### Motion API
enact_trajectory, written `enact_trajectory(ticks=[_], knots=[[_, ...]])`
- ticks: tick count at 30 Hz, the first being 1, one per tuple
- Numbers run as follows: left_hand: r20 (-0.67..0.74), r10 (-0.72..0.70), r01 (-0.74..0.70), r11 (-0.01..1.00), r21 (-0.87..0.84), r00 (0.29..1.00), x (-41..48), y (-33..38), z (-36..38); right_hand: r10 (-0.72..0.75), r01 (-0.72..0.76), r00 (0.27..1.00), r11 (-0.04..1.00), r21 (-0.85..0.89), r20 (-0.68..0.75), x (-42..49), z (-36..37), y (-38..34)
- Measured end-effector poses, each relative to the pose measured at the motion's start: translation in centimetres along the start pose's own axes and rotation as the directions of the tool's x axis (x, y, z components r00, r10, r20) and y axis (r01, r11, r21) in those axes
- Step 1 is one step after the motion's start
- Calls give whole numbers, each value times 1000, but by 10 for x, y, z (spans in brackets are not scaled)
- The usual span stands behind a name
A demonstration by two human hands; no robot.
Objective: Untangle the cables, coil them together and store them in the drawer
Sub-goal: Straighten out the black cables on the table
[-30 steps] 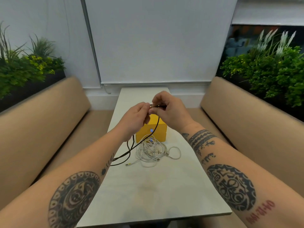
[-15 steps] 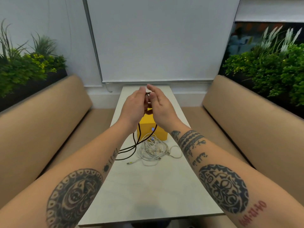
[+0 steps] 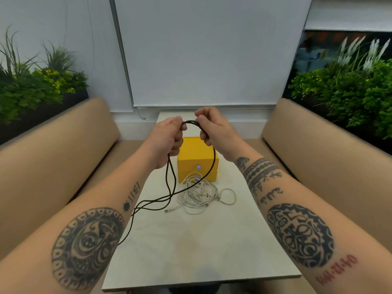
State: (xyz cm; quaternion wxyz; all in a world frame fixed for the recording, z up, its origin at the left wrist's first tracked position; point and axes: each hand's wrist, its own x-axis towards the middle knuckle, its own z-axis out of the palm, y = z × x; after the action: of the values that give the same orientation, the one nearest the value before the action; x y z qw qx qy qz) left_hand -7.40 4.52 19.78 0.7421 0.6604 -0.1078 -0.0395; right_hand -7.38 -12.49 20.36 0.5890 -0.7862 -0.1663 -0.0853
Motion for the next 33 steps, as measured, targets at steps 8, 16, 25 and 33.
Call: enact_trajectory(ticks=[8,16,25,33], knots=[[-57,-21,30,988,153,998,-3,-4,-3,-46,21,972,994,-108,-229,-4,-11,7],[-40,15,-4,964,267,999,-2,-9,10,-144,126,989,914,-386,-18,-5,3,-11],[-113,129,-96,962,256,985,9,7,19,15,-8,996,997,71,-89,6,24,-7],[-249,98,-87,995,52,964,14,4,44,87,-61,923,995,81,-375,15,44,-21]])
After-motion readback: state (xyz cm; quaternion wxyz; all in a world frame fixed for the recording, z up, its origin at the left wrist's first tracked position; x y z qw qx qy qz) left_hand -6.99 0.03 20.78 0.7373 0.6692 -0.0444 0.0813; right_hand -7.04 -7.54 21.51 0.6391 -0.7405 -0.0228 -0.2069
